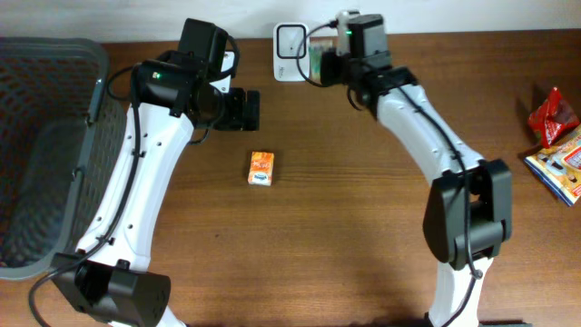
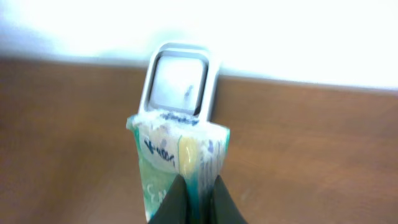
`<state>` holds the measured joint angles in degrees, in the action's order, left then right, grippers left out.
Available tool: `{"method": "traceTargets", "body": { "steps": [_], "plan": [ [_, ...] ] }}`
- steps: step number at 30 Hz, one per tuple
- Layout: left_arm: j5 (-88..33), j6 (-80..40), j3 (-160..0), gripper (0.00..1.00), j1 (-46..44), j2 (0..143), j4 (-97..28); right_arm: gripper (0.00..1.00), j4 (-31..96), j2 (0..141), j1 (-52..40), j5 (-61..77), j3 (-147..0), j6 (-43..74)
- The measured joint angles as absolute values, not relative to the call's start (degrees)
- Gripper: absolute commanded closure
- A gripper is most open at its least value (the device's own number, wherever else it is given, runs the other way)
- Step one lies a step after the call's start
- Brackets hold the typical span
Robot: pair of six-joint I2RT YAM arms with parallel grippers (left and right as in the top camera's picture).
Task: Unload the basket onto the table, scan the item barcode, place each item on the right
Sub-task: 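Lift the teal pack with the right gripper up to the scanner, then carry the teal pack right and drop it at the right edge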
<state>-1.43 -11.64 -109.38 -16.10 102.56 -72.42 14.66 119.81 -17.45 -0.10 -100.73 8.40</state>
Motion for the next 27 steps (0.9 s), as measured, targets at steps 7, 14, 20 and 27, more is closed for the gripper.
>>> {"method": "traceTargets", "body": {
  "steps": [7,14,20,27],
  "plan": [
    [-1.4,-11.6,-109.4,0.01,-16.1,102.6,-72.3,0.96,-12.1,133.4,-21.0,-12.4,-101.1,-14.9],
    [-1.4,-11.6,-109.4,0.01,-16.1,102.6,-72.2,0.96,-18.7,133.5,-22.9,-5.1,-101.1,-34.7],
    [-1.4,-11.6,-109.4,0.01,-16.1,102.6,-72.2,0.96,-24.5,135.8,-22.9,-1.1,-101.1,-38.4],
    [-1.5,-11.6,-109.4,0.01,-16.1,102.6,-72.3,0.96,-17.9,132.1,-14.9,-21.3,-101.0,-18.7]
  ]
}}
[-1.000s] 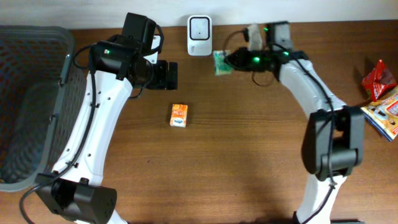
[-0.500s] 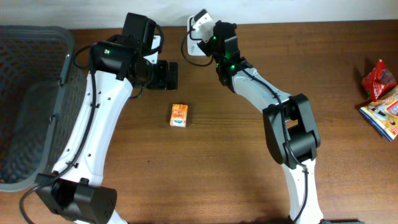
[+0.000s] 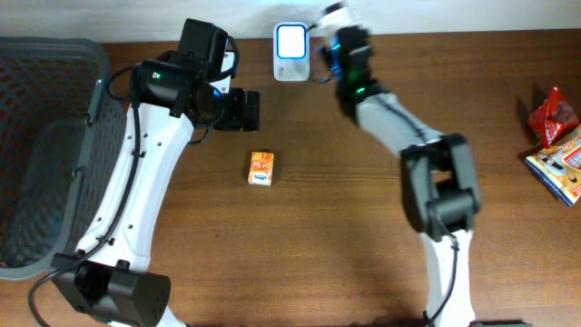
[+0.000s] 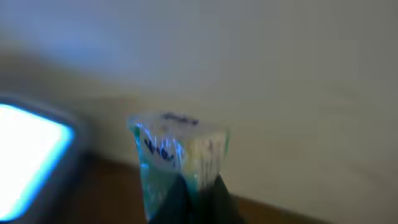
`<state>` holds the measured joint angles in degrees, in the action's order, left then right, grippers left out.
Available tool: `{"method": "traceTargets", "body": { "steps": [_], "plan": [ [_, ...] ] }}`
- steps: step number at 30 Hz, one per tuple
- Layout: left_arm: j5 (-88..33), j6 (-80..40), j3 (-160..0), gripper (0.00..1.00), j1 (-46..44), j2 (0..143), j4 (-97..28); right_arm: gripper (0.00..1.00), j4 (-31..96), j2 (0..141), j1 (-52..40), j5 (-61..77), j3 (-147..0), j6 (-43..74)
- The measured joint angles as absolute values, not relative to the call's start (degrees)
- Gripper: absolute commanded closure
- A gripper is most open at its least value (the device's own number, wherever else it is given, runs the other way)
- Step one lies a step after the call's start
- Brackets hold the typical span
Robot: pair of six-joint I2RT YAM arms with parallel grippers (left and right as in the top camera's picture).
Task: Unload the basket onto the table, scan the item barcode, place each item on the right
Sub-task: 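Carry the teal pack right and drop it at the right edge, then reach the right gripper to the orange tissue pack and grasp it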
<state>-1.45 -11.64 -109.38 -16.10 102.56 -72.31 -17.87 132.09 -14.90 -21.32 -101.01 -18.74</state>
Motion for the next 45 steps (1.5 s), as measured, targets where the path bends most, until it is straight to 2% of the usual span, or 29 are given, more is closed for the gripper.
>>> {"method": "traceTargets", "body": {
  "steps": [3,6,8,10,11,12,13,19,20,24,25,27,29,32,33,35,38,43,44,45],
  "plan": [
    [-1.4,-11.6,-109.4,0.01,-16.1,102.6,-72.1,0.96,4.5,120.2,-1.5,-30.3,-101.7,-7.7],
    [-1.5,-11.6,-109.4,0.01,-16.1,102.6,-72.4,0.93,24.0,117.3,13.3,-32.6,-102.3,-0.5],
    [-1.4,-11.6,-109.4,0.01,-16.1,102.6,-72.4,0.96,32.4,117.8,22.2,-33.2,-101.8,5.5],
    [-1.5,-11.6,-109.4,0.01,-16.1,102.6,-72.4,0.96,35.4,117.9,28.8,-29.7,-101.8,7.9],
    [-1.4,-11.6,-109.4,0.01,-16.1,102.6,-72.4,0.85,35.8,117.9,31.8,-27.2,-101.8,8.6],
    [-1.4,-11.6,-109.4,0.01,-16.1,102.6,-72.4,0.27,36.2,117.9,33.3,-25.5,-101.8,8.9],
    [-1.4,-11.6,-109.4,0.01,-16.1,102.6,-72.4,0.01,37.3,118.0,34.1,-23.8,-101.8,9.3],
    [-1.4,-11.6,-109.4,0.01,-16.1,102.6,-72.4,0.01,40.8,118.0,33.6,-14.3,-101.8,9.3],
    [-1.4,-11.6,-109.4,0.01,-16.1,102.6,-72.4,0.01,41.7,117.9,33.5,-9.0,-101.8,9.2],
    [-1.5,-11.6,-109.4,0.01,-16.1,102.6,-72.4,0.01,46.5,114.3,28.3,30.4,-101.8,9.5],
    [-1.4,-11.6,-109.4,0.01,-16.1,102.6,-72.4,0.01,50.0,114.0,25.7,35.3,-102.0,8.8],
    [-1.4,-11.6,-109.4,0.01,-16.1,102.6,-72.4,0.01,56.3,114.6,14.5,42.4,-101.8,4.7],
    [-1.4,-11.6,-109.4,0.01,-16.1,102.6,-72.4,0.01,55.9,116.5,3.5,42.9,-101.7,4.7],
    [-1.4,-11.6,-109.4,0.01,-16.1,102.6,-72.4,0.01,50.6,122.5,-11.7,42.8,-101.1,11.3],
    [-1.4,-11.6,-109.4,0.01,-16.1,102.6,-72.4,0.03,47.4,125.2,-15.2,43.9,-101.1,13.9],
    [-1.4,-11.6,-109.4,0.01,-16.1,102.6,-72.4,0.21,46.6,128.9,-19.1,46.2,-101.0,16.0],
    [-1.4,-11.6,-109.4,0.01,-16.1,102.6,-72.4,0.34,45.1,130.4,-21.9,47.7,-100.8,19.0],
    [-1.5,-11.6,-109.4,0.01,-16.1,102.6,-72.4,0.36,39.1,130.7,-26.5,42.7,-97.1,27.7],
    [-1.4,-11.6,-109.4,0.01,-16.1,102.6,-72.4,0.42,37.6,130.8,-27.3,40.9,-95.5,29.2],
    [-1.5,-11.6,-109.4,0.01,-16.1,102.6,-72.4,0.56,35.0,130.7,-27.7,40.1,-93.8,30.9]
  ]
}}
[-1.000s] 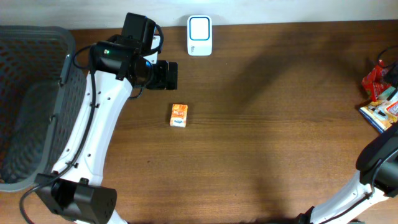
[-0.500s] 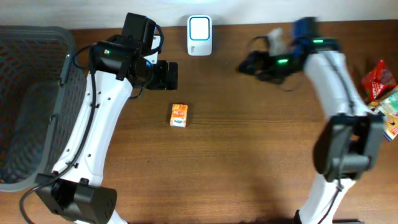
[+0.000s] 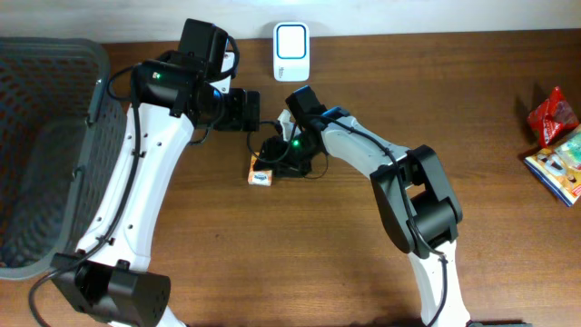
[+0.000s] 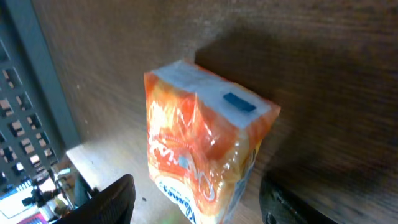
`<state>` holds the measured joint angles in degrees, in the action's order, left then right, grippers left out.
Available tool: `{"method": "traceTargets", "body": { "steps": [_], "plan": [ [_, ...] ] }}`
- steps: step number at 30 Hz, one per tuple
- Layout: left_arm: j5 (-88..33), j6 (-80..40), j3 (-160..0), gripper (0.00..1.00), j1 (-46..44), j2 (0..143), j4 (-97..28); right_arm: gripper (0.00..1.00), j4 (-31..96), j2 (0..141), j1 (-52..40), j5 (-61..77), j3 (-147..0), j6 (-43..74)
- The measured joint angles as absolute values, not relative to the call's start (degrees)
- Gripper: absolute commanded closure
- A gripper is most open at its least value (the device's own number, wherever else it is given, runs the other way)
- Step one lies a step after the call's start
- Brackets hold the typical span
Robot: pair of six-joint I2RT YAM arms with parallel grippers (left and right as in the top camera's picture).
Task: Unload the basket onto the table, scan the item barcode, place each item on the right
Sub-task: 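Reach the right gripper to the orange tissue pack and grasp it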
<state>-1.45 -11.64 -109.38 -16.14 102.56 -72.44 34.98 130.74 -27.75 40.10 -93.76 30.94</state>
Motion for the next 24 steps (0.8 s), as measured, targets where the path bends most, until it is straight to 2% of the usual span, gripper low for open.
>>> {"method": "traceTargets", "body": {
  "steps": [2,4,5,8,10,13,15,16,17,22,24],
  "plan": [
    [-1.5,-11.6,-109.4,0.01,-16.1,102.6,-72.4,0.79,30.5,130.2,-27.6,38.6,-91.4,32.3],
    [-1.4,-11.6,-109.4,0.01,-16.1,102.6,-72.4,0.84,30.9,130.2,-26.8,37.5,-90.4,31.9],
    [-1.4,-11.6,-109.4,0.01,-16.1,102.6,-72.4,0.96,32.2,130.2,-25.9,38.1,-90.4,30.3],
    [-1.4,-11.6,-109.4,0.01,-16.1,102.6,-72.4,0.96,39.3,130.5,-17.2,41.2,-89.7,20.2],
    [-1.5,-11.6,-109.4,0.01,-16.1,102.6,-72.4,0.88,44.7,130.5,-10.5,42.7,-89.6,12.3],
    [-1.5,-11.6,-109.4,0.01,-16.1,102.6,-72.4,0.84,53.0,130.5,-3.6,43.4,-89.9,4.2],
    [-1.5,-11.6,-109.4,0.01,-16.1,102.6,-72.4,0.70,59.3,130.8,-0.9,42.1,-92.0,0.6],
    [-1.5,-11.6,-109.4,0.01,-16.1,102.6,-72.4,0.56,62.1,131.0,-0.6,42.3,-93.8,-1.9],
    [-1.4,-11.6,-109.4,0.01,-16.1,102.6,-72.4,0.50,62.4,131.0,-1.3,43.0,-95.3,-4.1],
    [-1.4,-11.6,-109.4,0.01,-16.1,102.6,-72.4,0.49,53.6,131.0,-13.1,47.1,-95.8,-8.0],
    [-1.5,-11.6,-109.4,0.01,-16.1,102.6,-72.4,0.49,53.0,131.0,-13.9,48.0,-95.9,-7.5]
  ]
}}
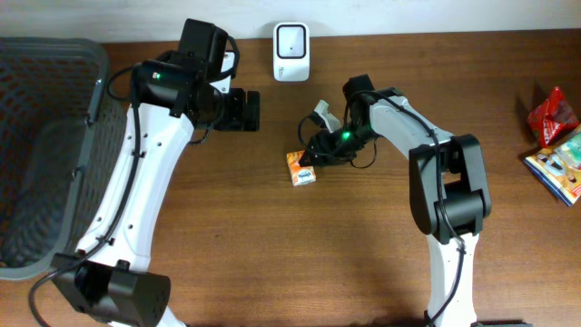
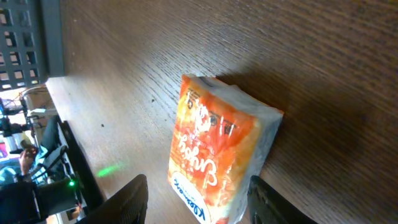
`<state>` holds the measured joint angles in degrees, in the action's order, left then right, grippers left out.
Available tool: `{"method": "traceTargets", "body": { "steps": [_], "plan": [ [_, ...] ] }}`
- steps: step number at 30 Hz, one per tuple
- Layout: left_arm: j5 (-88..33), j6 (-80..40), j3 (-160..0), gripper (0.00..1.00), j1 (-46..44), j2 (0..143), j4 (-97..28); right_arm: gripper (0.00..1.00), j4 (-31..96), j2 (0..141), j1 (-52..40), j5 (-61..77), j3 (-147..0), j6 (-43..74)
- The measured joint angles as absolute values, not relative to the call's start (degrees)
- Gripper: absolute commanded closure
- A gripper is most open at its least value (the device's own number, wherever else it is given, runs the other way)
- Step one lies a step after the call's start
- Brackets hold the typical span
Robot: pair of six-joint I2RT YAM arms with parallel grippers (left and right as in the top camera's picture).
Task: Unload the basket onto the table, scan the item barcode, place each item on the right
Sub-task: 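Reach the right gripper to the orange tissue pack and grasp it, then lift the orange pack with the right gripper up to the scanner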
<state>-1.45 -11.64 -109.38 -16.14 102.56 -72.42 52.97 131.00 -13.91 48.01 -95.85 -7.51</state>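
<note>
An orange packet (image 1: 301, 169) lies on the wooden table (image 1: 363, 245) near the middle. In the right wrist view the orange packet (image 2: 217, 155) fills the centre, printed face up. My right gripper (image 2: 198, 182) is low over it and open, one finger on each side with a gap to the packet. From overhead the right gripper (image 1: 315, 155) sits at the packet's right end. The white scanner (image 1: 290, 40) stands at the back edge. My left gripper (image 1: 245, 109) hovers left of the scanner; its jaws are not readable.
A dark mesh basket (image 1: 45, 145) fills the left side. A red snack bag (image 1: 552, 113) and another packet (image 1: 563, 168) lie at the far right edge. The left arm (image 1: 145, 182) runs along the basket's right side.
The orange packet now lies farther right on the table and is turned, showing its printed face. My right gripper has moved right with it, still open around it. The left arm is unchanged.
First my right gripper was shut on a green and white packet in front of the scanner, then held it beside the lit scanner. Later it was open over the orange packet at mid table, the green packet gone from view. Now the orange packet lies farther right.
</note>
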Motion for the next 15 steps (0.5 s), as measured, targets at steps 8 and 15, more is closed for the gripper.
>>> {"method": "traceTargets", "body": {
  "steps": [8,15],
  "plan": [
    [-1.4,-11.6,-109.4,0.01,-16.1,102.6,-72.4,0.94,46.6,131.2,-16.8,43.4,-93.1,0.8],
    [-1.5,-11.6,-109.4,0.01,-16.1,102.6,-72.4,0.96,51.8,131.5,-8.0,56.7,-95.5,1.4]
  ]
}}
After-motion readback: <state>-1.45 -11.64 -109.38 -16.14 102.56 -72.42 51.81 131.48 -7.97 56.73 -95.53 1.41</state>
